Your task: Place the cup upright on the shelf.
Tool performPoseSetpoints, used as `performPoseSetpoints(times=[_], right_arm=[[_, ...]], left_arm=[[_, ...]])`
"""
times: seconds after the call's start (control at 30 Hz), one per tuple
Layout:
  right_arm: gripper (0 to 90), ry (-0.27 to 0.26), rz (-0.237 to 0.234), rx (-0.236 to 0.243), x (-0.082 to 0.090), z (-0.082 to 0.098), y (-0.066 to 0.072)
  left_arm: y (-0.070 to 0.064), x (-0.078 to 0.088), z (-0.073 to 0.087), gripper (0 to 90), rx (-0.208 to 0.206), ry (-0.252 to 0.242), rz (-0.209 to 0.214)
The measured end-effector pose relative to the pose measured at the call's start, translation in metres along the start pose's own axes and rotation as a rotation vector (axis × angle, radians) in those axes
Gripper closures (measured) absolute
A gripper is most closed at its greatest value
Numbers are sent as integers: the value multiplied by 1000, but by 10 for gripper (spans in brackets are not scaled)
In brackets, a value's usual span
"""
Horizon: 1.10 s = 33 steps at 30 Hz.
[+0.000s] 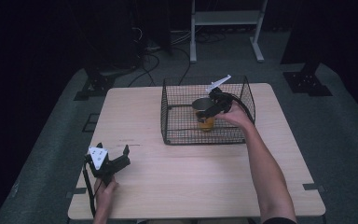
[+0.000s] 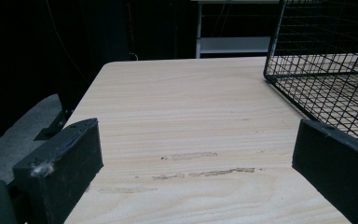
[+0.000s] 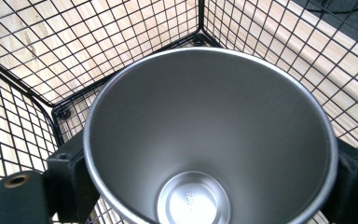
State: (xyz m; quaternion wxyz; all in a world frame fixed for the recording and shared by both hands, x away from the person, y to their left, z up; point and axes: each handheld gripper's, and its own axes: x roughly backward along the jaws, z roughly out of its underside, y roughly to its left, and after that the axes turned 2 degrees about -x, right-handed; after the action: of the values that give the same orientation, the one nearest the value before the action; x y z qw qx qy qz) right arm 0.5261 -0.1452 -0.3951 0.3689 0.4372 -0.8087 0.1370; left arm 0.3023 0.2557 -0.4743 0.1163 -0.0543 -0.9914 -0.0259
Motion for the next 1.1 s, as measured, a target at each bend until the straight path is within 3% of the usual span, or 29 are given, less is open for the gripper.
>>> performPoseSetpoints(times=[0.73, 1.1], right_arm=[[29, 12, 29, 11, 10, 6, 2], [20, -19, 15, 15, 14, 2, 6]], left_arm=[[-1, 0, 0, 8, -7, -2, -5], [-1, -1, 0, 8, -8, 1, -7]])
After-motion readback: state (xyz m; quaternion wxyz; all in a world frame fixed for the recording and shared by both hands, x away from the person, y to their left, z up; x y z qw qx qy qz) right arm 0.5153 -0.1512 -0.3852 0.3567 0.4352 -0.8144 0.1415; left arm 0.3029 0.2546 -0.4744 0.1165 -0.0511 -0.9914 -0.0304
